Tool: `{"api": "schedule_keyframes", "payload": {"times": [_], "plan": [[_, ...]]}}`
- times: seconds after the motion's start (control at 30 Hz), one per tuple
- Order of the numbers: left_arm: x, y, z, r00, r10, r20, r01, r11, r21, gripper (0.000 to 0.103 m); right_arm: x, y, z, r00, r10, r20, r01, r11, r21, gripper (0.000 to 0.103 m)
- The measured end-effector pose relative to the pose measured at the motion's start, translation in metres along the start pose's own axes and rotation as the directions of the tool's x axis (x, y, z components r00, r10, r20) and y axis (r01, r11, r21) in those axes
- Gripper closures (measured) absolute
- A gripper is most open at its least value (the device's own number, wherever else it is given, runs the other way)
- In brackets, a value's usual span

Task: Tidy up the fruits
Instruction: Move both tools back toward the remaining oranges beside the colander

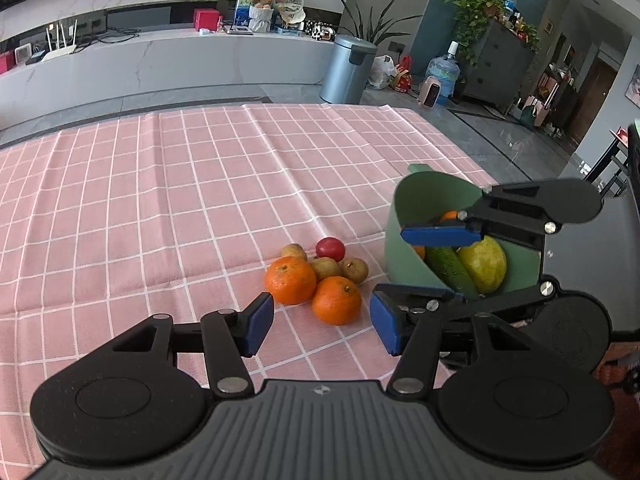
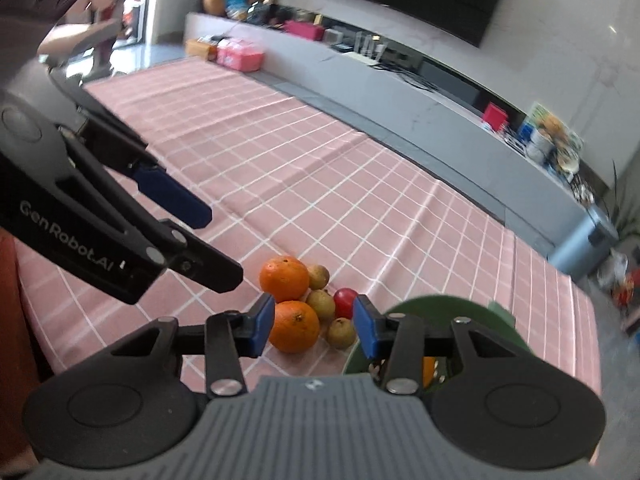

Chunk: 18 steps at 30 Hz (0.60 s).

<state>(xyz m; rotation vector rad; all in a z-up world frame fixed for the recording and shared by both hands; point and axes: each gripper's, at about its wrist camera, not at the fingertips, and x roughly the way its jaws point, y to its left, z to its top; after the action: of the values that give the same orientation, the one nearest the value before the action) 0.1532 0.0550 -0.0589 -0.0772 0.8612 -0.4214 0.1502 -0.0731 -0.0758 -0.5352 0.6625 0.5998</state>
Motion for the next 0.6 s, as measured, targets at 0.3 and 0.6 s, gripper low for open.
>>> {"api": "schedule_keyframes", "payload": {"times": [0.3,0.6], "plan": [[0.012,0.017,-0.005,0.999,-0.024,-0.025,0.023,0.999,-0.030,0.038,0.020,0.005,0.008,0.996,0.077,-0.050,-0.084,0.982,-0.169,0.072],[0.034,0.022,0.006,0.998,-0.038,-0.058,0.037,0.999,-0.026,0.040,0.040,0.007,0.009,0.981,0.121,-0.151,-0.154,0.962,-0.227,0.073]]}}
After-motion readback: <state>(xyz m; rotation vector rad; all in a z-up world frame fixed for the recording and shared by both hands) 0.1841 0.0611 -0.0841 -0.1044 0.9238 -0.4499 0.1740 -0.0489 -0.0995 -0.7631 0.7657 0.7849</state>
